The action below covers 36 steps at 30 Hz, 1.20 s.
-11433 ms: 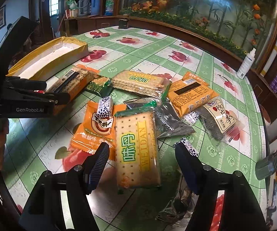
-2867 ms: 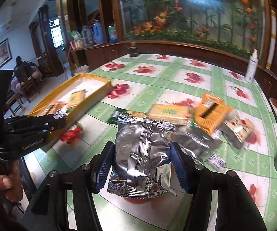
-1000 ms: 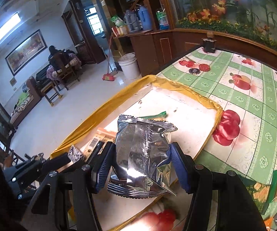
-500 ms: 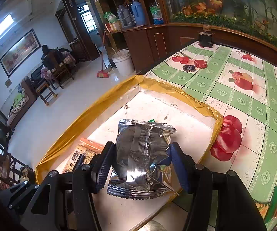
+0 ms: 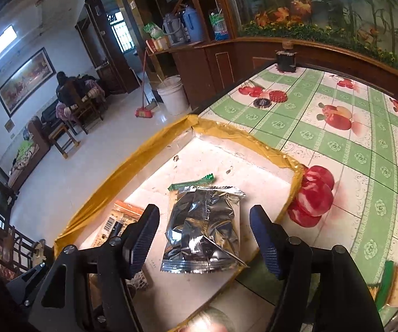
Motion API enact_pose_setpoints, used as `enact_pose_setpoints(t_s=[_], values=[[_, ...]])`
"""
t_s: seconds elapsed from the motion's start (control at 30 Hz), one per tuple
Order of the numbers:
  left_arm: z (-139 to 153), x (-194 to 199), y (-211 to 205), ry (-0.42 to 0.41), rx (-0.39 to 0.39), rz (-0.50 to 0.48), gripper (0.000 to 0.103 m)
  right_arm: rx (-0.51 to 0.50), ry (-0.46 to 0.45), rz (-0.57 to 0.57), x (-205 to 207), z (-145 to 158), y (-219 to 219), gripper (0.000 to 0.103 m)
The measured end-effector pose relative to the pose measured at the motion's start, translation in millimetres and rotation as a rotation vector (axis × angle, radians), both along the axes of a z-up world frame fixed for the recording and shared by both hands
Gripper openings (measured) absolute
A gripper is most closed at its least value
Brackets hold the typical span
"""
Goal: Organize snacks
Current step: 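Open both tools to release the candy and foil bag into the tray, then move both open tools back to the snack pile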
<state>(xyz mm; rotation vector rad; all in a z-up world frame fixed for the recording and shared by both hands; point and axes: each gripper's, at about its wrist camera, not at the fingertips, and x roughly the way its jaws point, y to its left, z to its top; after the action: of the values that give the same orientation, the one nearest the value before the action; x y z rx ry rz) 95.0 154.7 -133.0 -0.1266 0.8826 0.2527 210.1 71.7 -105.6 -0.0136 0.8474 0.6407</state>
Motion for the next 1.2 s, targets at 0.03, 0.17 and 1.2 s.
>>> enact_pose_setpoints(t_s=[0.03, 0.17, 1.2], values=[[2, -2, -1, -0.008, 0.006, 0.003, 0.077, 0.009, -0.006, -0.007, -3, 4, -5, 0.071], [10, -8, -6, -0.036, 0.034, 0.006, 0.077, 0.041, -0.034, -0.026, -16, 21, -23, 0.074], [50, -32, -86, -0.141, 0.101, -0.097, 0.077, 0.035, -0.095, -0.285, -144, 8, -222, 0.079]])
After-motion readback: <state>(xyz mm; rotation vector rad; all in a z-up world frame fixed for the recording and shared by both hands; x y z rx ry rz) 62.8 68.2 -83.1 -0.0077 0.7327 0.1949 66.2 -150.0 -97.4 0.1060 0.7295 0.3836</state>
